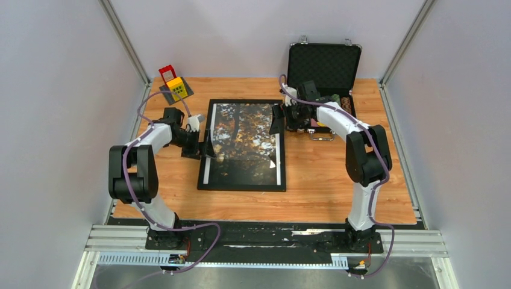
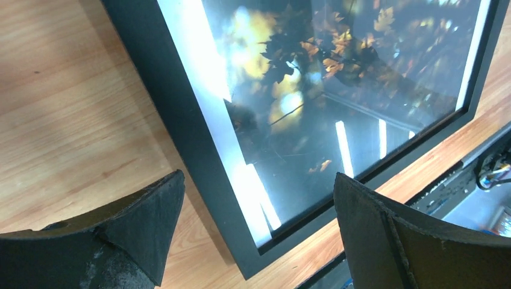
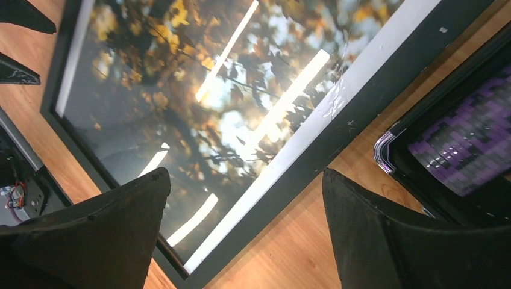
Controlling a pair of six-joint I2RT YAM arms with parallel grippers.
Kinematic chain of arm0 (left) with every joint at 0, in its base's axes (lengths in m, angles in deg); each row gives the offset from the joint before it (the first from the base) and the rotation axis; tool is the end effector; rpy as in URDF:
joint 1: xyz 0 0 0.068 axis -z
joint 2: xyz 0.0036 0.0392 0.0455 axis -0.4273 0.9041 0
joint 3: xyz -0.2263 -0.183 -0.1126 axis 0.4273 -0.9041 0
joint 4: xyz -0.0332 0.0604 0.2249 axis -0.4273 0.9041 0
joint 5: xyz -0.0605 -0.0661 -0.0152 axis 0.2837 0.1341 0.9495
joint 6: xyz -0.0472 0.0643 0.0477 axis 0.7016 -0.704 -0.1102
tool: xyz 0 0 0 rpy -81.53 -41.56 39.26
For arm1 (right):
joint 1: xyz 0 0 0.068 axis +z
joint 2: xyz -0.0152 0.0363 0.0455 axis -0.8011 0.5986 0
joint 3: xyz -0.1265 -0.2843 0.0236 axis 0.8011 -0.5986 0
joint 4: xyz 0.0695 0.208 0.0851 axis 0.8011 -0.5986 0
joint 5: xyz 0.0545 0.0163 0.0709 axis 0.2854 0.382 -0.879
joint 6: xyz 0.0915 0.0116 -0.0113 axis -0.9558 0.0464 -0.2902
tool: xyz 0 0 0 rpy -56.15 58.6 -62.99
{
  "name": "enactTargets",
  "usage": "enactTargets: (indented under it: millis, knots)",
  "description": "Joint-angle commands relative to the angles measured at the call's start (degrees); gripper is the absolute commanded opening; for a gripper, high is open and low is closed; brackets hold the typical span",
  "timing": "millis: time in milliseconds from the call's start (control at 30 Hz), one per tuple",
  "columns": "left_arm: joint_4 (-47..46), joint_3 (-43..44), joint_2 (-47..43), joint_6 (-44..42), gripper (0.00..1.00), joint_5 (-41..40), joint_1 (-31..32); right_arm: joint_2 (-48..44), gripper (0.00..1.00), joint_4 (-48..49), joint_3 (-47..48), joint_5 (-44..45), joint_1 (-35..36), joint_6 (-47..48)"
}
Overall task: Put the photo into the frame
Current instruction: Adjust the photo frame at the center of the board.
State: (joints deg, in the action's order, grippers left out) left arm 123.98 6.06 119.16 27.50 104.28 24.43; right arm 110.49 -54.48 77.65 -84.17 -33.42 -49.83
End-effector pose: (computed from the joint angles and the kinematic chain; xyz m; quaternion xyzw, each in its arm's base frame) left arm 0.3046 -0.0432 0.1929 0.0593 0.9453 -0.2922 0.1326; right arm 0.4034 0.1920 0.2239 -0.2343 0.8996 0.3027 0.2103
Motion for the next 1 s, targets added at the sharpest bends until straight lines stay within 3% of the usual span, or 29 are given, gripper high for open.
enactTargets:
  millis: [0, 300, 567, 833, 967]
  knots:
    - [-1.7, 0.8, -7.1, 0.3, 1.00, -3.3, 0.2, -6.4, 0.96, 1.0, -1.2, 0.9, 0.4, 1.8]
    - [-3.9, 0.6, -14.7, 1.5, 1.00, -11.2, 0.2, -15.1, 1.00, 1.0, -4.5, 4.4, 0.2, 2.1]
    - [-5.3, 1.7, -24.7, 3.1, 1.00, -13.8, -3.7, -24.2, 1.00, 1.1, -6.7, 12.9, -1.2, 2.4]
    - [-8.7, 3.2, -33.6, 6.8, 1.00, -22.1, -4.6, -32.0, 1.00, 2.7, -10.2, 25.6, -1.9, 2.0]
    - [-10.4, 2.8, -37.9, 7.7, 1.00, -28.0, -4.6, -35.6, 1.00, 3.3, -13.7, 27.2, -3.5, 2.6]
